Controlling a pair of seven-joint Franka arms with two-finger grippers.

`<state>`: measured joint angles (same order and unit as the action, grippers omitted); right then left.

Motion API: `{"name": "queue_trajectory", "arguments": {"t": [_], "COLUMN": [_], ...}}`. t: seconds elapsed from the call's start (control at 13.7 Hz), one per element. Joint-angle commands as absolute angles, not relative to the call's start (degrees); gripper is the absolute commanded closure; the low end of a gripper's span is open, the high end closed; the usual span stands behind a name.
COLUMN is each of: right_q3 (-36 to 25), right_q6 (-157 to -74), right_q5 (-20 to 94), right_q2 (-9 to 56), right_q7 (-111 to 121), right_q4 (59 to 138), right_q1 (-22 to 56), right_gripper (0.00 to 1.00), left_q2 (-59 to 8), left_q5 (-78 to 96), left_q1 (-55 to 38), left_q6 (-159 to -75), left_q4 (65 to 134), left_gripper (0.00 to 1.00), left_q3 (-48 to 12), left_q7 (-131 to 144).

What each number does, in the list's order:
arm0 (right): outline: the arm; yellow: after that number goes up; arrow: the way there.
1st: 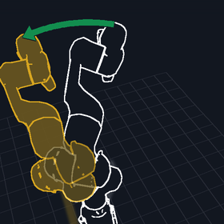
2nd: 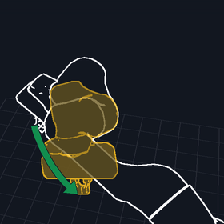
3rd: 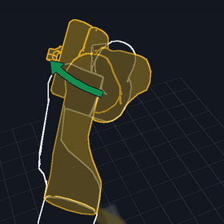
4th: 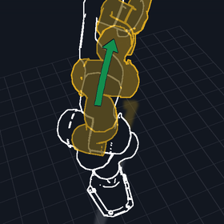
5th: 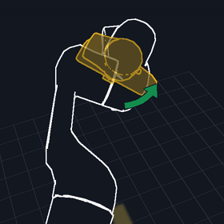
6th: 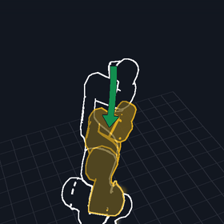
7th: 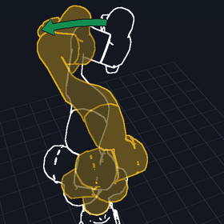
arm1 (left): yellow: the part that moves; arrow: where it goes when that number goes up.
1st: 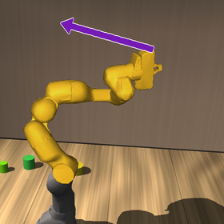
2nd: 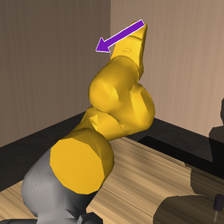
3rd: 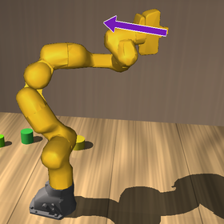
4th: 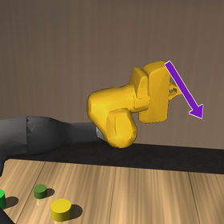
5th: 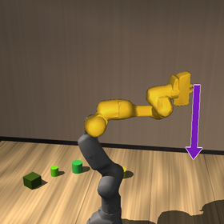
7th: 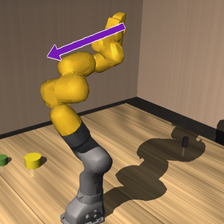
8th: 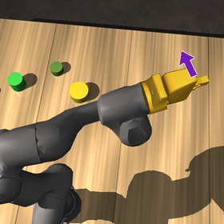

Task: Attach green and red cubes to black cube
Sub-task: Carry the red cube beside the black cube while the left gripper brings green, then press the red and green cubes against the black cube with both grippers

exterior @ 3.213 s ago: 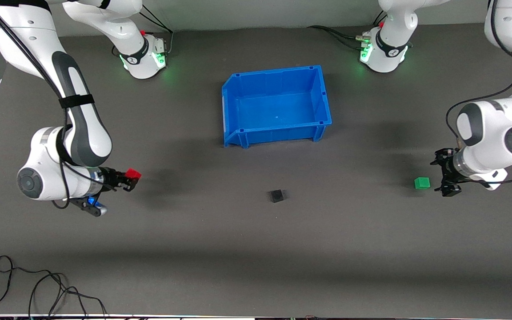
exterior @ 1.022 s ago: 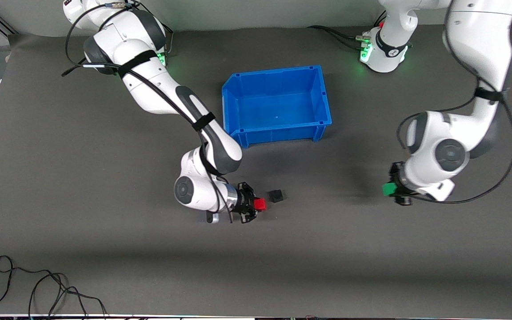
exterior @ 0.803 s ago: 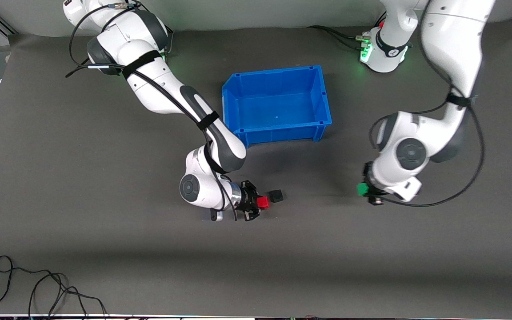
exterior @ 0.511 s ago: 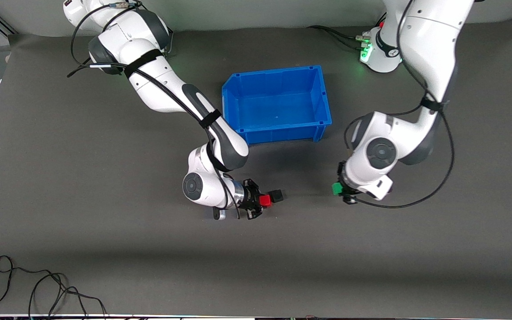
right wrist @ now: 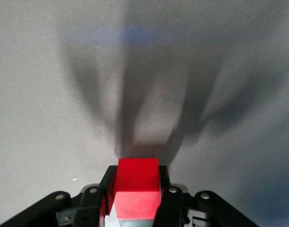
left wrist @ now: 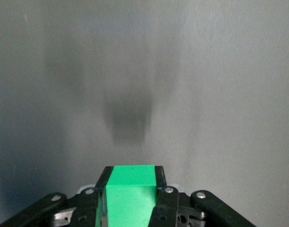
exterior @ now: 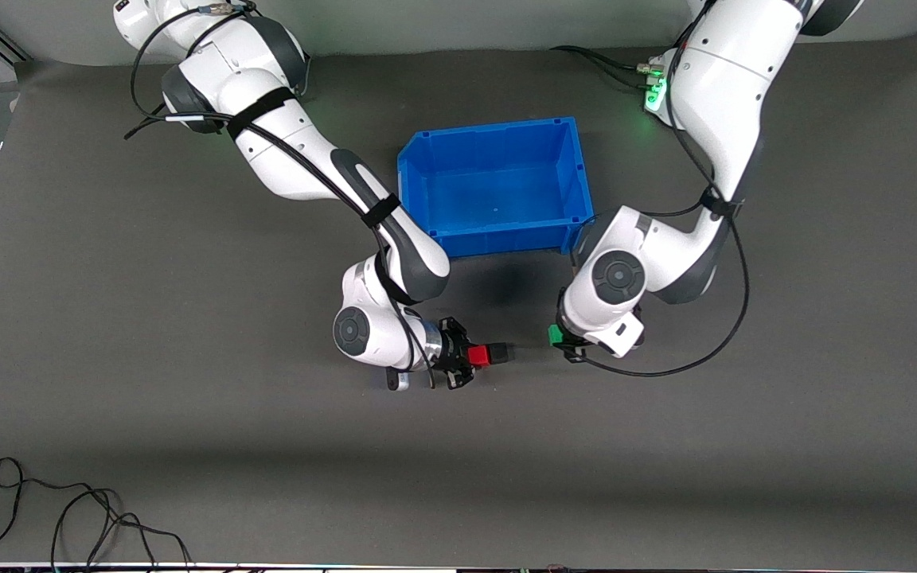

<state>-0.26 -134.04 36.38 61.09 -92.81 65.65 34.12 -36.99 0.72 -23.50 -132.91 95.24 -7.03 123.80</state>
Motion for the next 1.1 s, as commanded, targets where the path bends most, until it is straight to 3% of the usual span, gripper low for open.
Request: {"name": "queue_trajectory", "arguments": {"t": [0.0,1.02], "right_q3": [-1.1,-0.9], "right_q6": [-134.1,-137.2], "right_q5": [36.9,37.8], "right_q2": [62.7,63.2], "right_q7": [-94.1,-96.6], "right_q4": [63.7,62.1], "right_q1": [35.4,35.3], "right_gripper": [0.85,0.85], "left_q2": [-41.1,-47.5], "left_q5": [1.1,0.9], "left_q1": [-25.3,-28.0], "left_q6": [-132.6,-136.0], "left_q4": [89.8,83.5], "left_gripper": [1.00,1.00], "left_q3": [-6.5,-6.4], "left_q7": [125.3,125.2]}}
